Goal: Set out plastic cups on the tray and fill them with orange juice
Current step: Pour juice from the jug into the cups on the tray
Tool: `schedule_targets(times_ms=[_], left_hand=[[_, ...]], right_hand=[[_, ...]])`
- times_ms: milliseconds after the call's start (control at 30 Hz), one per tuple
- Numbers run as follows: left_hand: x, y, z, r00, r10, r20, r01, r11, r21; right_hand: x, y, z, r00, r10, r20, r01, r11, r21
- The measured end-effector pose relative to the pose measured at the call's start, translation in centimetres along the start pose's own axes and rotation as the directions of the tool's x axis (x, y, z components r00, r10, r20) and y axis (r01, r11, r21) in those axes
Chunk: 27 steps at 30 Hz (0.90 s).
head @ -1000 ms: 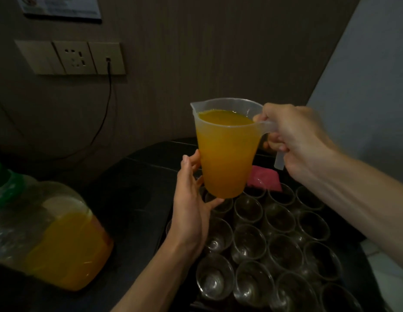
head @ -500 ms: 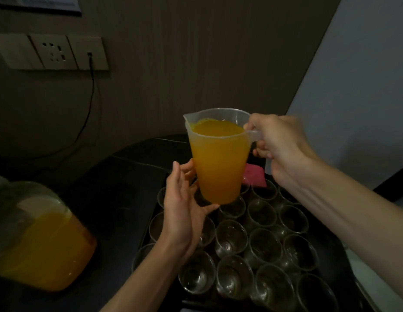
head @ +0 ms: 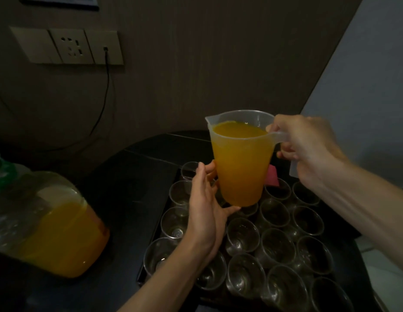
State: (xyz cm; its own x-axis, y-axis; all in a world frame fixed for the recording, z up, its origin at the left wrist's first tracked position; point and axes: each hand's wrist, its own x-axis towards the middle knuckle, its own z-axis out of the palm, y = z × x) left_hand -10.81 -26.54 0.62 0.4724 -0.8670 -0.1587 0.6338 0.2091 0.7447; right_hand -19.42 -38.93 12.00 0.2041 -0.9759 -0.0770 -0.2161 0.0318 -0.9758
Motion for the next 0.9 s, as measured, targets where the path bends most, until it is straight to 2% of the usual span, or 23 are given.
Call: schedule_targets(times_ms=[467,900], left_hand=[[0.2,-1.2,-0.1,1.0,-0.002,0.013,0.004,0.992,-0.124],[0.2,-1.4,0.1,0.998,-0.035,0.044,0.04,0.992,-0.124]], right_hand=[[1.6,0.1,0.3,0.999,0.004,0.044,-0.001,0.998,-0.067],[2.1,-0.4,0.6,0.997,0.047,0.058,-0.04,0.993,-0.113]])
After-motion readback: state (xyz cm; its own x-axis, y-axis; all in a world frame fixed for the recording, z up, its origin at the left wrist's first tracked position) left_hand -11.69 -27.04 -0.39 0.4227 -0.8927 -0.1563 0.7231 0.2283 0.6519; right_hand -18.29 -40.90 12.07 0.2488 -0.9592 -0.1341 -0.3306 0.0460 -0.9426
